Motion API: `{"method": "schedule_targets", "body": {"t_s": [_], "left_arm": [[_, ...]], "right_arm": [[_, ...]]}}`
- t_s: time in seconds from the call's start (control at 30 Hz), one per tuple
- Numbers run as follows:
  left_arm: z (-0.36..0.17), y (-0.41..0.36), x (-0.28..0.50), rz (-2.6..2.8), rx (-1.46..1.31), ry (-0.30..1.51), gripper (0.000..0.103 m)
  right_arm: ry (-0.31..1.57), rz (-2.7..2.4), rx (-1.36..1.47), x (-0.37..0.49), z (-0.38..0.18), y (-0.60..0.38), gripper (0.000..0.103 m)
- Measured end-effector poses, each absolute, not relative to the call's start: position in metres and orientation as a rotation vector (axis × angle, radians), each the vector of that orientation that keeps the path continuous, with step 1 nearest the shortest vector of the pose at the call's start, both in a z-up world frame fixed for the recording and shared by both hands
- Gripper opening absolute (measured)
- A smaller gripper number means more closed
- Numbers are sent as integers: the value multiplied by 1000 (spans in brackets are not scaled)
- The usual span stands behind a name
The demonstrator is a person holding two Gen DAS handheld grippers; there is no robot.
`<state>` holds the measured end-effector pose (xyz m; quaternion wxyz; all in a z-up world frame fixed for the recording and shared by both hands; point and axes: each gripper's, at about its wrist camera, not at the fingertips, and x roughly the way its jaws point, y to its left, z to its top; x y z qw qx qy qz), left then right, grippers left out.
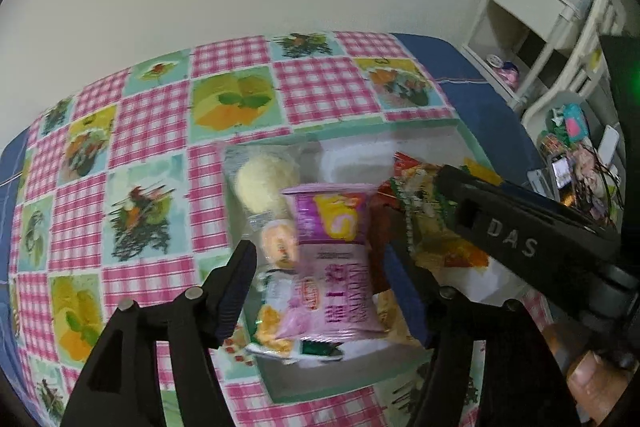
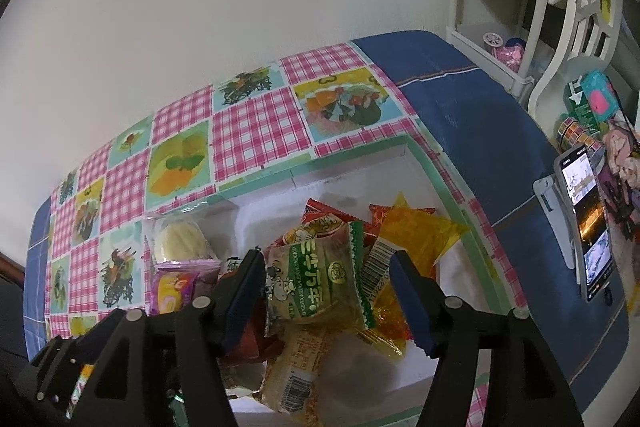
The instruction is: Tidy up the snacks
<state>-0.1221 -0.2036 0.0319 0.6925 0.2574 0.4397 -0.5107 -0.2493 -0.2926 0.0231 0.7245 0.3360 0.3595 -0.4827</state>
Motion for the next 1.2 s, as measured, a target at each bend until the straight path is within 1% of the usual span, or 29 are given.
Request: {"method": "schedule_targets", "body": {"t_s": [0.07, 0.1, 0.13, 0.17, 0.5, 0.57, 0.6, 0.63, 0.67, 0.7, 0.73, 0.83, 1.03, 1.2], "left_arm": [[35, -198, -112, -1087, 553, 975, 68], [35, -195, -107, -1056, 542, 968, 70], [36, -191, -101, -1006, 530, 956, 76], [36, -189, -95, -971, 524, 947, 77], [31, -166, -52, -696, 489, 925, 78], [30, -164, -49, -677, 490, 929, 78], [28, -164, -48, -663, 499, 933, 78], [27, -164, -48, -651, 510, 934, 78], [25, -164, -47, -630, 530, 932, 78], [24, -163, -47, -617, 542, 930, 78], [23, -161, -46, -614, 542, 933, 78], [23, -154, -43, -610, 531, 950, 78], [26, -133, -37, -575, 533, 936, 78], [25, -108, -31, -556, 511, 960, 78]], "right_arm": [[797, -1062, 735, -248, 24, -291, 69], [799, -1061, 732, -247, 25, -290, 69], [802, -1059, 725, -246, 26, -288, 69], [804, -1057, 721, -244, 27, -287, 69], [836, -1020, 642, -223, 35, -270, 70], [842, -1014, 629, -219, 35, -267, 74], [843, -1010, 623, -217, 35, -266, 79], [844, -1008, 617, -215, 35, -264, 87], [844, -1007, 614, -214, 35, -263, 91], [844, -1004, 611, -213, 35, -261, 97], [843, -999, 606, -212, 35, -259, 99], [839, -996, 595, -209, 36, -252, 103], [830, -980, 583, -204, 36, -238, 103], [852, -968, 562, -199, 29, -219, 103]]}}
